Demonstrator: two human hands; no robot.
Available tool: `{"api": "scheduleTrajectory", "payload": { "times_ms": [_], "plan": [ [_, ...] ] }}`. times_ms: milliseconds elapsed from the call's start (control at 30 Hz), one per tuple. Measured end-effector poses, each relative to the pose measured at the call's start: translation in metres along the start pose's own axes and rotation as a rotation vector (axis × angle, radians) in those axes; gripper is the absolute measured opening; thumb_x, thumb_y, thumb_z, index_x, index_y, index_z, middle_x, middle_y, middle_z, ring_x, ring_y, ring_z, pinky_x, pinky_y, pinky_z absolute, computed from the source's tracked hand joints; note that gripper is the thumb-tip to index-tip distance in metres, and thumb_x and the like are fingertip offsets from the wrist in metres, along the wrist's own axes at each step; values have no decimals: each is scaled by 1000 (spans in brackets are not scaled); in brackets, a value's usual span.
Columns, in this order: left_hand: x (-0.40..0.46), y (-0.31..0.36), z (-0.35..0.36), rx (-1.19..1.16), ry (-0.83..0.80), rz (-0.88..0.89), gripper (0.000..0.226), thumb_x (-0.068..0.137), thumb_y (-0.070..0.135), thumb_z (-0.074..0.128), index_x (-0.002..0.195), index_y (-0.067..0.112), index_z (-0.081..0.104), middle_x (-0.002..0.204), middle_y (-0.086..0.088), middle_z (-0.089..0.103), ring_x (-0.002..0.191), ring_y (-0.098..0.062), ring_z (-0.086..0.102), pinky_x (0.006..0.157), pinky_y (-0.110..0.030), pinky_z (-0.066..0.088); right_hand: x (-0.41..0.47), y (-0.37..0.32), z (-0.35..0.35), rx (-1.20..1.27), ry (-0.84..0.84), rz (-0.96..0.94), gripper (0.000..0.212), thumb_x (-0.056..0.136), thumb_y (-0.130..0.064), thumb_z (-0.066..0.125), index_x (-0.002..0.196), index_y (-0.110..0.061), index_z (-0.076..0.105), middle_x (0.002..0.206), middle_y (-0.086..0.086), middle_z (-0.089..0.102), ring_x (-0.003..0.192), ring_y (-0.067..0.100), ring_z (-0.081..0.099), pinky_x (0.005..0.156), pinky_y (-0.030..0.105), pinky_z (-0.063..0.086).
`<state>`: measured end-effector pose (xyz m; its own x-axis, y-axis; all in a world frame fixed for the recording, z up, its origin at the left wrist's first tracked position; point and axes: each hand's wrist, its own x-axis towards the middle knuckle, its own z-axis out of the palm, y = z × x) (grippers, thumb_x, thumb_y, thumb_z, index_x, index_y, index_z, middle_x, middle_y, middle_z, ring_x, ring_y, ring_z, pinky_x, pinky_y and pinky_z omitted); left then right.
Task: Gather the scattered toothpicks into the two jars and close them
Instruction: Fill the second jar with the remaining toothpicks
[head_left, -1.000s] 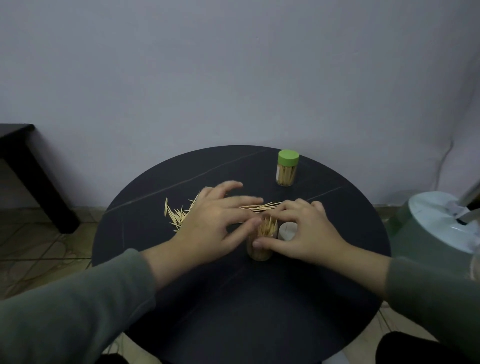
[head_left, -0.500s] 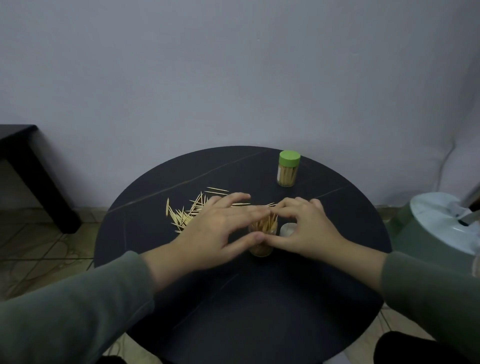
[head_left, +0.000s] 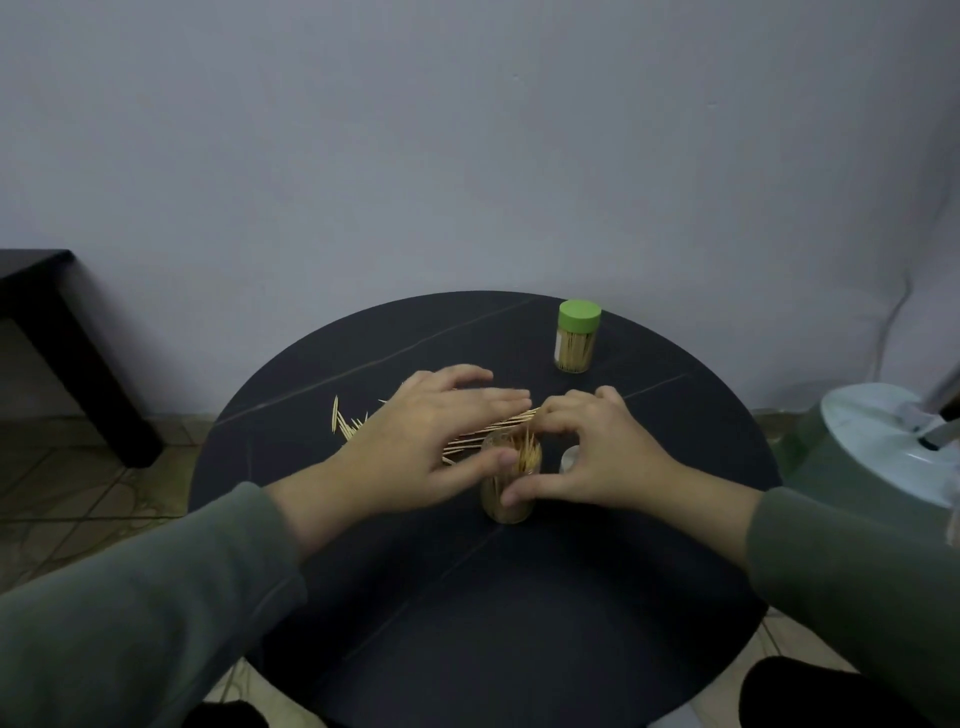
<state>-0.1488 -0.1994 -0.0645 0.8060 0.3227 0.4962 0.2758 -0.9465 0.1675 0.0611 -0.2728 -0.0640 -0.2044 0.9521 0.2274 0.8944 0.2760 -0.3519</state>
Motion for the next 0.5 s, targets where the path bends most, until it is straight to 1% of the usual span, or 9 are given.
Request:
{"api": "scheduleTrajectory", "payload": {
  "times_ms": [33, 100, 233, 300, 367, 433, 500],
  "plan": [
    [-1, 0, 2, 2, -46, 10, 49, 95, 55, 41, 134, 29, 55, 139, 17, 52, 135, -11, 39, 105, -41, 37, 1, 0, 0, -2, 0, -6, 69, 58, -83, 54, 104, -34, 70, 95, -19, 61, 90, -2, 48, 86, 27, 27],
    [-3, 1, 5, 9, -83, 38, 49, 95, 55, 41, 132, 27, 58, 137, 16, 54, 134, -12, 42, 104, -42, 38, 3, 1, 2, -4, 0, -14, 68, 59, -83, 55, 101, -32, 71, 94, -20, 61, 91, -2, 48, 86, 27, 26],
    [-2, -2, 4, 43, -35, 107, 35, 96, 45, 48, 117, 27, 69, 124, 16, 64, 130, -13, 49, 94, -46, 42, 4, 0, 3, 25, 29, -15, 69, 52, -85, 57, 101, -38, 71, 92, -18, 62, 90, -1, 49, 88, 30, 30],
    [-3, -3, 3, 44, -41, 142, 33, 95, 44, 50, 114, 27, 71, 120, 16, 66, 130, -12, 49, 94, -46, 42, 5, 0, 1, 37, 12, 2, 71, 51, -82, 60, 107, -39, 68, 96, -19, 62, 92, -3, 47, 90, 31, 30],
    [-3, -3, 3, -6, -16, 110, 34, 95, 44, 50, 115, 26, 70, 120, 16, 66, 128, -11, 50, 97, -45, 42, 6, 1, -2, 18, -47, -34, 75, 52, -82, 62, 115, -40, 64, 101, -22, 59, 94, -4, 45, 90, 29, 29],
    [-1, -4, -1, -73, 22, 23, 35, 95, 44, 49, 119, 26, 68, 120, 17, 65, 123, -9, 52, 98, -43, 44, 8, 8, -5, -6, -105, -88, 82, 59, -85, 52, 127, -40, 56, 107, -23, 56, 99, -2, 45, 92, 31, 29],
    [1, -10, -7, -66, 53, -43, 33, 95, 41, 49, 119, 27, 67, 116, 17, 66, 114, -7, 54, 95, -38, 46, 12, 18, -8, 77, -131, -75, 79, 70, -80, 40, 136, -37, 49, 112, -22, 55, 106, -2, 45, 95, 34, 28]
  ]
}}
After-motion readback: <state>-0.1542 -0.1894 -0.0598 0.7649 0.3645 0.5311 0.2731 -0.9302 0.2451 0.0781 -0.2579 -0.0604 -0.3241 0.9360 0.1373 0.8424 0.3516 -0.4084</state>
